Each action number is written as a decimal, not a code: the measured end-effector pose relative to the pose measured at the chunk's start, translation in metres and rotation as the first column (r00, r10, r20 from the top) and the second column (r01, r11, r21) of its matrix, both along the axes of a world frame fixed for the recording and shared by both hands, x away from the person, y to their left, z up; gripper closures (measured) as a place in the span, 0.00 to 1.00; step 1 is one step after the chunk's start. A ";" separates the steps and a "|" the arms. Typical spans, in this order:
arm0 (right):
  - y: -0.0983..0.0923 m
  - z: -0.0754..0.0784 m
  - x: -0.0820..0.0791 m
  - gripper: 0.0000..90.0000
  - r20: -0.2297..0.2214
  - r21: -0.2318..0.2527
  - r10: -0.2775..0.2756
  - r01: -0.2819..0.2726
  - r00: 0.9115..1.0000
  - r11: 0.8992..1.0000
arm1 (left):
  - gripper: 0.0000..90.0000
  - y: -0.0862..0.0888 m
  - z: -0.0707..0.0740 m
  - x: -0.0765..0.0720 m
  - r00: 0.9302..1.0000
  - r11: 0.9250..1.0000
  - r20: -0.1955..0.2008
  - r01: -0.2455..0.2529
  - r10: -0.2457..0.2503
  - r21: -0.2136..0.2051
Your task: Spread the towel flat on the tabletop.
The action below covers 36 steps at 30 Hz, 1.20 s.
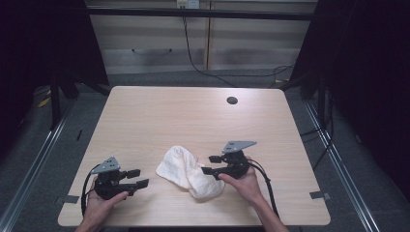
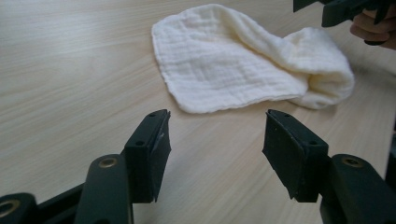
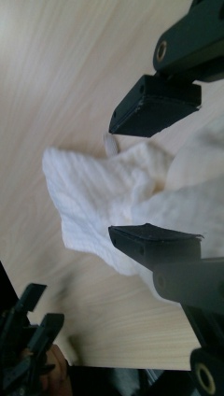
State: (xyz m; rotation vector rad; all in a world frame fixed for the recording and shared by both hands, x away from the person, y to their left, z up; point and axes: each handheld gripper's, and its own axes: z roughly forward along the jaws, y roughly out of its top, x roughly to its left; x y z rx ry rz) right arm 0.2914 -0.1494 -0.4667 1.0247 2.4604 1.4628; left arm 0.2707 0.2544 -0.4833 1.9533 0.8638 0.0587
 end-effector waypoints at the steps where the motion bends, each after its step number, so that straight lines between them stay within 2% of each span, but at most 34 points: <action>1: -0.007 0.002 -0.002 0.48 -0.001 0.004 -0.012 0.012 1.000 1.000 | 0.46 0.000 0.000 0.000 1.000 1.000 -0.004 0.006 -0.006 0.000; 3: -0.022 0.005 -0.009 0.48 0.002 -0.001 -0.043 0.043 0.999 0.999 | 0.45 0.000 0.001 0.002 1.000 1.000 -0.011 -0.004 0.004 0.015; 4: -0.037 0.005 -0.016 0.48 0.001 -0.018 -0.064 0.064 0.998 0.998 | 0.38 -0.001 0.002 0.003 1.000 0.999 -0.022 -0.013 0.014 0.030; 5: -0.037 0.005 -0.016 0.48 0.001 -0.018 -0.064 0.064 0.998 0.998 | 0.38 -0.001 0.003 0.004 0.999 0.999 -0.024 -0.028 0.029 0.044; 9: -0.062 -0.001 -0.033 0.48 -0.016 -0.024 -0.112 0.112 0.994 0.993 | 0.39 -0.004 0.014 0.006 0.999 0.999 -0.003 -0.033 0.033 0.036; 10: -0.068 -0.005 -0.037 0.48 -0.022 -0.034 -0.118 0.117 0.993 0.993 | 0.39 -0.006 0.015 0.008 1.000 0.999 -0.003 -0.029 0.029 0.044; 13: -0.077 -0.011 -0.044 0.47 -0.037 -0.030 -0.132 0.131 0.991 0.991 | 0.41 -0.017 0.014 0.024 0.999 0.998 -0.015 0.040 -0.039 0.052; 14: -0.079 -0.012 -0.045 0.46 -0.039 -0.037 -0.139 0.137 0.990 0.990 | 0.41 -0.023 0.013 0.033 0.998 0.998 -0.038 0.042 -0.040 0.055; 15: -0.082 -0.013 -0.046 0.46 -0.036 -0.036 -0.154 0.152 0.987 0.988 | 0.40 -0.026 0.012 0.037 0.998 0.998 -0.042 0.043 -0.041 0.055; 16: -0.083 -0.013 -0.046 0.46 -0.030 -0.037 -0.154 0.153 0.988 0.988 | 0.42 -0.029 0.011 0.043 0.998 0.997 -0.044 0.049 -0.047 0.054; 17: -0.084 -0.013 -0.046 0.46 -0.027 -0.036 -0.160 0.159 0.987 0.987 | 0.46 -0.033 0.008 0.049 0.998 0.996 -0.046 0.052 -0.049 0.071; 19: -0.085 -0.013 -0.044 0.46 -0.023 -0.032 -0.167 0.166 0.986 0.986 | 0.51 -0.036 0.003 0.053 0.998 0.997 -0.039 0.043 -0.040 0.068; 21: -0.085 -0.015 -0.042 0.45 -0.026 -0.033 -0.167 0.166 0.986 0.985 | 0.52 -0.038 -0.002 0.054 0.999 0.995 -0.023 0.039 -0.037 0.087; 23: -0.084 -0.017 -0.040 0.45 -0.035 -0.038 -0.167 0.166 0.985 0.985 | 0.56 -0.039 -0.005 0.054 0.998 0.994 -0.020 0.055 -0.053 0.093; 24: -0.084 -0.018 -0.040 0.45 -0.041 -0.039 -0.152 0.150 0.988 0.988 | 0.59 -0.039 -0.006 0.054 0.998 0.993 -0.019 0.055 -0.054 0.109; 27: -0.083 -0.018 -0.040 0.45 -0.034 -0.055 -0.151 0.149 0.988 0.987 | 0.61 -0.041 -0.011 0.055 0.998 0.990 -0.025 0.067 -0.064 0.126; 30: -0.082 -0.018 -0.041 0.45 -0.027 -0.049 -0.144 0.143 0.989 0.989 | 0.62 -0.041 -0.013 0.055 0.997 0.988 -0.021 0.075 -0.073 0.137; 31: -0.082 -0.018 -0.041 0.45 -0.031 -0.046 -0.144 0.143 0.989 0.989 | 0.65 -0.042 -0.013 0.054 0.997 0.986 -0.006 0.081 -0.081 0.145; 36: -0.084 -0.016 -0.042 0.46 0.002 -0.017 -0.152 0.152 0.988 0.988 | 0.67 -0.046 -0.018 0.055 0.996 0.980 -0.010 0.091 -0.090 0.177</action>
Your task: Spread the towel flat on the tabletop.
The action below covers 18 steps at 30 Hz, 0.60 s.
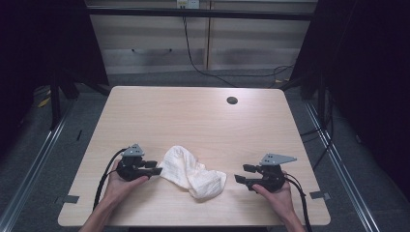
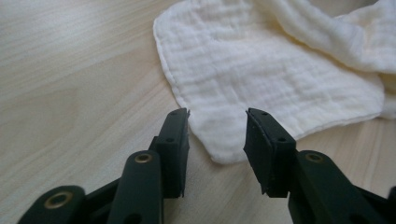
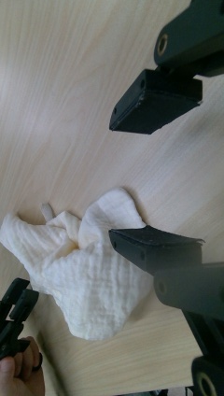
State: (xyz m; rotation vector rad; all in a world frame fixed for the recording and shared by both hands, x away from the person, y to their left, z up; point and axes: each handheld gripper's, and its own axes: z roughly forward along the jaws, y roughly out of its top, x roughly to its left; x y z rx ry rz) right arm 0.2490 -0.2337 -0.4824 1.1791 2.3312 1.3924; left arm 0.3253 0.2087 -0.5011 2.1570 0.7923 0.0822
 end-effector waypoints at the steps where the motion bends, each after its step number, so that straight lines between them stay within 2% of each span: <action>1: 0.000 0.000 0.000 0.46 0.000 0.001 0.002 -0.002 1.000 1.000 | 0.67 -0.002 -0.002 0.000 1.000 1.000 0.007 0.001 -0.001 0.011; 6: 0.001 -0.002 0.000 0.46 0.000 -0.007 0.009 -0.009 1.000 1.000 | 0.73 -0.007 -0.002 -0.003 0.999 0.999 0.045 0.011 -0.012 0.041; 7: 0.002 -0.001 0.000 0.46 0.003 -0.003 0.012 -0.012 1.000 1.000 | 0.78 -0.007 -0.002 -0.004 0.998 0.999 0.060 0.009 -0.012 0.049; 8: 0.002 -0.001 0.000 0.46 0.003 -0.003 0.012 -0.012 1.000 1.000 | 0.78 -0.007 -0.002 -0.005 0.998 0.999 0.069 0.008 -0.012 0.053; 13: 0.002 -0.002 0.000 0.46 0.003 -0.009 0.014 -0.014 1.000 1.000 | 0.96 -0.010 -0.001 -0.009 0.996 0.997 0.084 0.018 -0.024 0.068; 14: 0.002 -0.002 -0.001 0.46 0.003 -0.008 0.014 -0.014 1.000 1.000 | 0.97 -0.010 -0.001 -0.009 0.996 0.998 0.083 0.017 -0.022 0.069; 18: 0.002 -0.002 -0.001 0.46 0.002 -0.008 0.013 -0.013 1.000 1.000 | 0.98 -0.007 -0.003 -0.006 0.999 1.000 0.034 -0.006 0.005 0.022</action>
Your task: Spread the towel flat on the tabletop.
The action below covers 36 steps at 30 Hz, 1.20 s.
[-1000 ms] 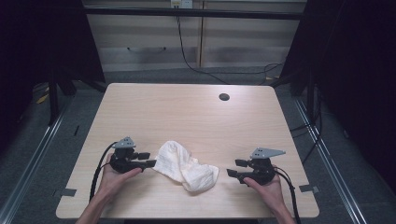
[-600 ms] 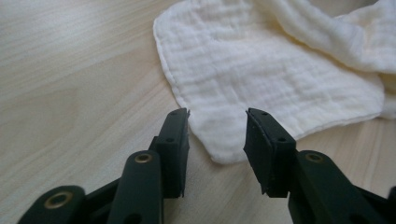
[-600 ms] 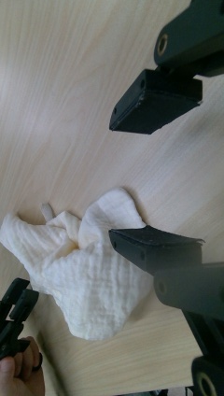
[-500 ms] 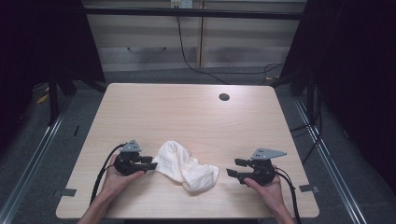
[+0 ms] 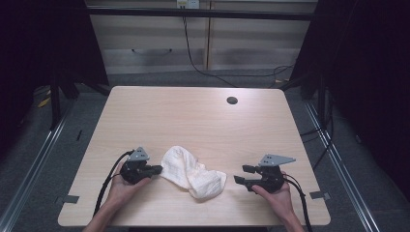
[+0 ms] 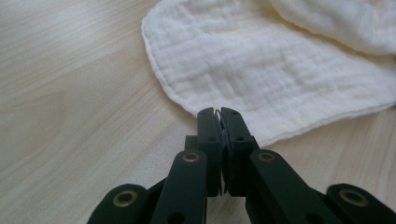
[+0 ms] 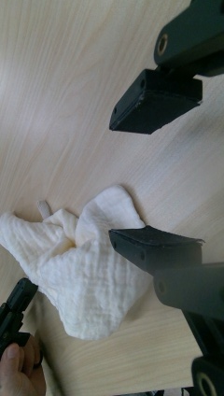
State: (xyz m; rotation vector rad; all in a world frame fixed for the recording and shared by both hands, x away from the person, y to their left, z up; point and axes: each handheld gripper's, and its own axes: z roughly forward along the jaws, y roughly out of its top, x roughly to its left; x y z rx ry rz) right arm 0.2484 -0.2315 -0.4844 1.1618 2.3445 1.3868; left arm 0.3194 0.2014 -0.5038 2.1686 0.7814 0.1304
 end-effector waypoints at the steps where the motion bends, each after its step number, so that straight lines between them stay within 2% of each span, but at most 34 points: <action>1: 0.000 0.000 0.000 0.46 0.000 0.002 -0.002 0.002 1.000 1.000 | 0.98 0.001 0.000 0.000 1.000 1.000 -0.011 0.002 -0.002 -0.018; 3: -0.001 0.001 0.000 0.46 -0.002 0.003 -0.005 0.005 1.000 1.000 | 0.98 0.004 0.006 0.001 1.000 0.997 -0.013 -0.003 0.002 -0.081; 4: -0.001 0.001 0.000 0.46 0.000 0.007 -0.006 0.006 1.000 1.000 | 0.98 0.006 0.011 0.000 1.000 0.993 0.004 -0.010 0.010 -0.119; 5: -0.002 0.002 0.000 0.46 0.001 0.011 -0.007 0.007 1.000 1.000 | 0.98 0.008 0.018 -0.001 1.000 0.983 0.004 -0.011 0.012 -0.182; 6: -0.002 0.002 0.001 0.46 0.002 0.011 -0.006 0.006 1.000 1.000 | 0.98 0.009 0.024 -0.002 1.000 0.975 -0.004 -0.014 0.013 -0.222; 8: -0.004 0.002 0.002 0.46 0.002 0.017 -0.013 0.013 1.000 1.000 | 0.98 0.009 0.033 -0.003 1.000 0.970 0.019 -0.009 0.014 -0.242; 9: -0.004 0.003 0.002 0.46 -0.001 0.024 -0.015 0.015 1.000 1.000 | 0.98 0.009 0.038 -0.004 1.000 0.964 0.020 -0.009 0.015 -0.267; 11: -0.004 0.003 0.002 0.46 0.002 0.022 -0.018 0.018 1.000 1.000 | 0.98 0.011 0.051 -0.005 0.999 0.942 0.030 -0.013 0.024 -0.334; 12: -0.004 0.004 0.002 0.46 0.001 0.023 -0.019 0.019 1.000 1.000 | 0.98 0.012 0.056 -0.005 0.999 0.935 0.035 -0.014 0.028 -0.354; 14: -0.004 0.004 0.002 0.46 0.004 0.023 -0.021 0.021 1.000 1.000 | 0.98 0.015 0.068 -0.004 0.999 0.909 0.042 -0.014 0.035 -0.417; 15: -0.004 0.005 0.002 0.46 0.002 0.026 -0.018 0.018 1.000 1.000 | 0.98 0.015 0.075 -0.003 0.998 0.903 0.056 -0.014 0.042 -0.429; 16: -0.004 0.005 0.002 0.46 0.002 0.026 -0.018 0.018 1.000 1.000 | 0.98 0.014 0.081 -0.001 0.996 0.902 0.068 -0.018 0.052 -0.430; 18: -0.003 0.005 0.002 0.46 0.003 0.027 -0.016 0.016 1.000 0.999 | 0.98 0.012 0.093 0.004 0.995 0.892 0.079 -0.018 0.060 -0.451; 20: -0.003 0.005 0.002 0.46 0.001 0.027 -0.016 0.016 1.000 1.000 | 0.98 0.008 0.106 0.007 0.993 0.891 0.103 -0.008 0.061 -0.454; 22: -0.003 0.005 0.003 0.46 0.004 0.028 -0.013 0.013 1.000 1.000 | 0.98 0.003 0.119 0.009 0.991 0.887 0.122 0.005 0.059 -0.462; 23: -0.003 0.005 0.003 0.45 0.001 0.026 -0.013 0.013 1.000 1.000 | 0.98 0.001 0.126 0.010 0.989 0.888 0.136 0.013 0.055 -0.459; 24: -0.003 0.005 0.002 0.45 -0.001 0.028 -0.013 0.013 1.000 1.000 | 0.98 -0.002 0.133 0.011 0.988 0.885 0.141 0.016 0.056 -0.465; 26: -0.003 0.006 0.002 0.45 0.001 0.026 -0.008 0.008 1.000 1.000 | 0.98 -0.007 0.146 0.014 0.985 0.889 0.166 0.029 0.053 -0.456; 28: -0.003 0.006 0.002 0.45 0.003 0.026 -0.008 0.008 1.000 1.000 | 0.98 -0.013 0.157 0.017 0.981 0.890 0.187 0.040 0.051 -0.453; 29: -0.002 0.006 0.002 0.45 0.004 0.028 -0.007 0.006 1.000 1.000 | 0.98 -0.015 0.163 0.018 0.980 0.894 0.194 0.043 0.050 -0.446; 30: -0.002 0.007 0.002 0.45 0.004 0.027 -0.005 0.005 1.000 1.000 | 0.98 -0.019 0.168 0.020 0.979 0.895 0.198 0.044 0.051 -0.444; 31: -0.001 0.007 0.002 0.45 0.004 0.026 -0.006 0.006 1.000 1.000 | 0.98 -0.022 0.173 0.022 0.977 0.900 0.206 0.048 0.048 -0.433; 33: 0.000 0.008 0.003 0.45 0.004 0.029 -0.001 0.001 1.000 1.000 | 0.98 -0.027 0.184 0.024 0.975 0.896 0.216 0.048 0.054 -0.442; 35: 0.001 0.008 0.003 0.45 0.008 0.029 0.004 -0.004 1.000 1.000 | 0.98 -0.032 0.192 0.028 0.974 0.887 0.220 0.055 0.054 -0.459; 36: 0.002 0.008 0.003 0.45 0.004 0.030 0.006 -0.006 1.000 1.000 | 0.98 -0.033 0.195 0.030 0.975 0.878 0.214 0.054 0.056 -0.476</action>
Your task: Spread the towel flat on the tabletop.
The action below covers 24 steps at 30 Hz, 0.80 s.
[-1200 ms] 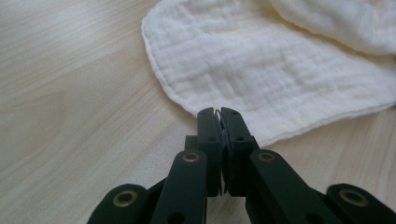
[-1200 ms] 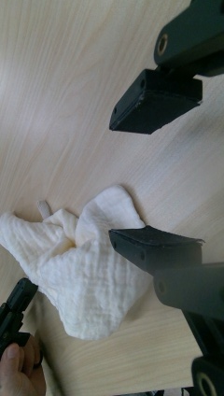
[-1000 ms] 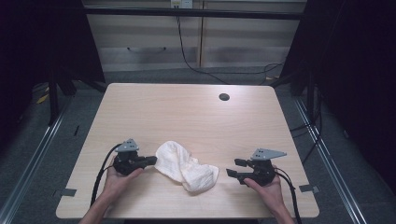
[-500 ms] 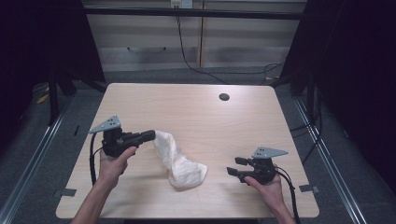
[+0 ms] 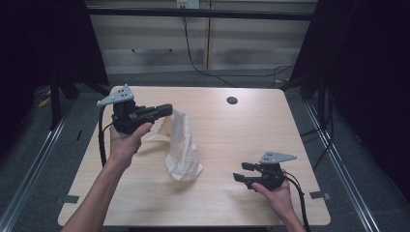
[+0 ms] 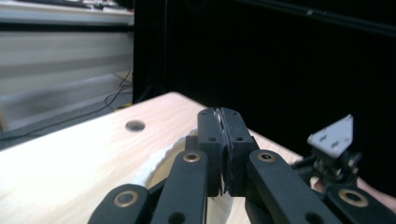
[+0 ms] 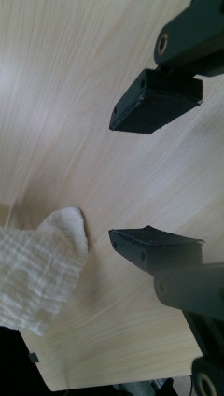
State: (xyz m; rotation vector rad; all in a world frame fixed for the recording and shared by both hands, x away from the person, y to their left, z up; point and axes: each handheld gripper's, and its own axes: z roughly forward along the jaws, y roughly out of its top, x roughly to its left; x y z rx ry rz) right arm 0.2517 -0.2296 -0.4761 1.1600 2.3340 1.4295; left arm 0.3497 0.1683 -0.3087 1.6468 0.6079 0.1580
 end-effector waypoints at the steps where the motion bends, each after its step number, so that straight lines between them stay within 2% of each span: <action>1: 0.001 0.000 0.000 0.45 0.001 -0.002 0.001 -0.001 1.000 1.000 | 0.98 0.000 0.001 0.004 1.000 1.000 -0.016 0.010 -0.011 -0.025; 2: 0.002 0.000 0.001 0.45 0.000 -0.001 0.005 -0.005 1.000 1.000 | 0.98 0.000 0.000 0.009 1.000 1.000 -0.029 -0.001 0.001 -0.027; 4: 0.003 0.000 0.001 0.45 0.000 -0.001 0.007 -0.007 1.000 1.000 | 0.98 -0.001 -0.006 0.016 0.999 0.999 -0.033 -0.035 0.036 0.019; 10: 0.010 0.001 0.002 0.46 0.003 -0.004 0.029 -0.029 1.000 1.000 | 0.98 0.010 -0.049 0.029 0.990 0.993 -0.103 -0.083 0.091 0.081; 14: 0.021 0.002 0.005 0.49 0.002 -0.010 0.062 -0.062 0.998 0.998 | 0.98 0.017 -0.066 0.034 0.984 0.986 -0.125 -0.111 0.126 0.124; 18: 0.036 0.004 0.008 0.53 0.006 -0.018 0.096 -0.096 0.995 0.995 | 0.97 0.029 -0.088 0.040 0.972 0.975 -0.155 -0.150 0.176 0.167; 20: 0.044 0.004 0.010 0.55 0.007 -0.020 0.116 -0.116 0.993 0.993 | 0.97 0.036 -0.100 0.041 0.964 0.973 -0.180 -0.165 0.194 0.161; 22: 0.054 0.004 0.012 0.56 0.004 -0.019 0.138 -0.138 0.990 0.990 | 0.97 0.041 -0.110 0.041 0.960 0.970 -0.193 -0.171 0.203 0.172; 23: 0.065 0.005 0.016 0.57 0.007 -0.021 0.168 -0.168 0.986 0.986 | 0.97 0.043 -0.114 0.040 0.958 0.970 -0.201 -0.171 0.205 0.173; 24: 0.065 0.005 0.016 0.57 0.007 -0.021 0.168 -0.168 0.986 0.986 | 0.97 0.046 -0.118 0.040 0.955 0.969 -0.211 -0.172 0.207 0.175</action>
